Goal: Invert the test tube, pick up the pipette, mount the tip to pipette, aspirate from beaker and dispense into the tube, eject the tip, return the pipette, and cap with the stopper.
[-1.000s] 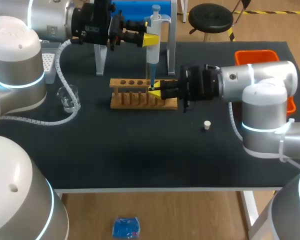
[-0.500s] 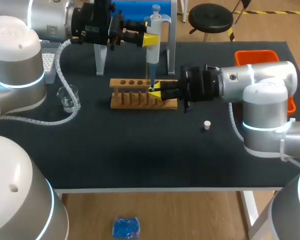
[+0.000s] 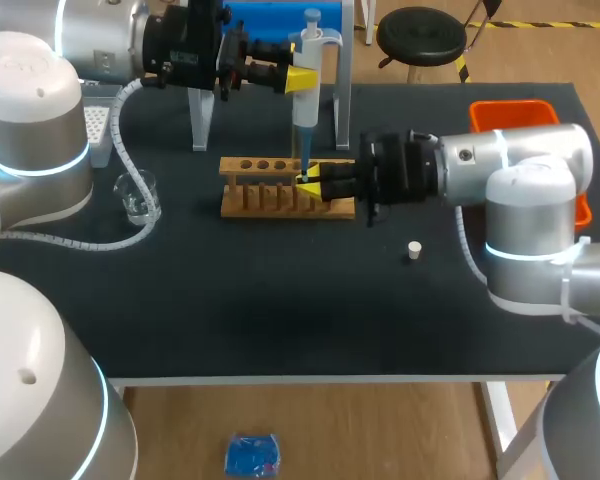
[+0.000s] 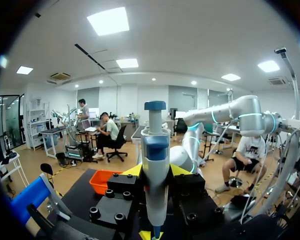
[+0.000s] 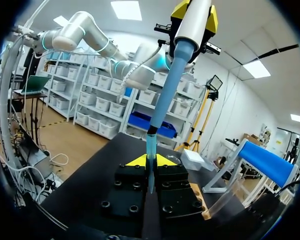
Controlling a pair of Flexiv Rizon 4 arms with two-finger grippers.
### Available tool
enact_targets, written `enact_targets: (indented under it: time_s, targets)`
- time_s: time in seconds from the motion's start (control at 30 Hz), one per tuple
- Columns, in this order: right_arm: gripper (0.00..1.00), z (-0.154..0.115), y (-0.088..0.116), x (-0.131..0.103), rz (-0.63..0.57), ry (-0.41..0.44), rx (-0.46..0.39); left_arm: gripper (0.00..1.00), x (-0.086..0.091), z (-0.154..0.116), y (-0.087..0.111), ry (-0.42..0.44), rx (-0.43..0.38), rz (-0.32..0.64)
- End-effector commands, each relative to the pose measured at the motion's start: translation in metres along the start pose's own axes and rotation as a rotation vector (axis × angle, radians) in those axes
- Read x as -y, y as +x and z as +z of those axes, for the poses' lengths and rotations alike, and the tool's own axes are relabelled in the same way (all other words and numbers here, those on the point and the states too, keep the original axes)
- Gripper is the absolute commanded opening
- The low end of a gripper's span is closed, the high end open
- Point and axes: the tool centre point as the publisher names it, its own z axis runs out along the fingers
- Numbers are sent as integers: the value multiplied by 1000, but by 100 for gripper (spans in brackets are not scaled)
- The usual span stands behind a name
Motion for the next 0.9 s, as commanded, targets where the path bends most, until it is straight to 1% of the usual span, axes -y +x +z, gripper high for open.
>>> enact_targets:
  time_s: [0.03, 0.3, 0.67, 0.9]
  targets:
    - [0, -2, 3, 0, 14, -19, 6, 0, -1, 1, 1, 3, 4, 2]
    - [0, -2, 6, 1, 33, -27, 4, 0, -1, 1, 1, 3, 4, 2]
    - [0, 0, 5, -9, 189, -124, 13, 0, -1, 1, 1, 3, 4, 2]
    - [0, 2, 2, -12, 260, -158, 24, 0, -1, 1, 1, 3, 4, 2]
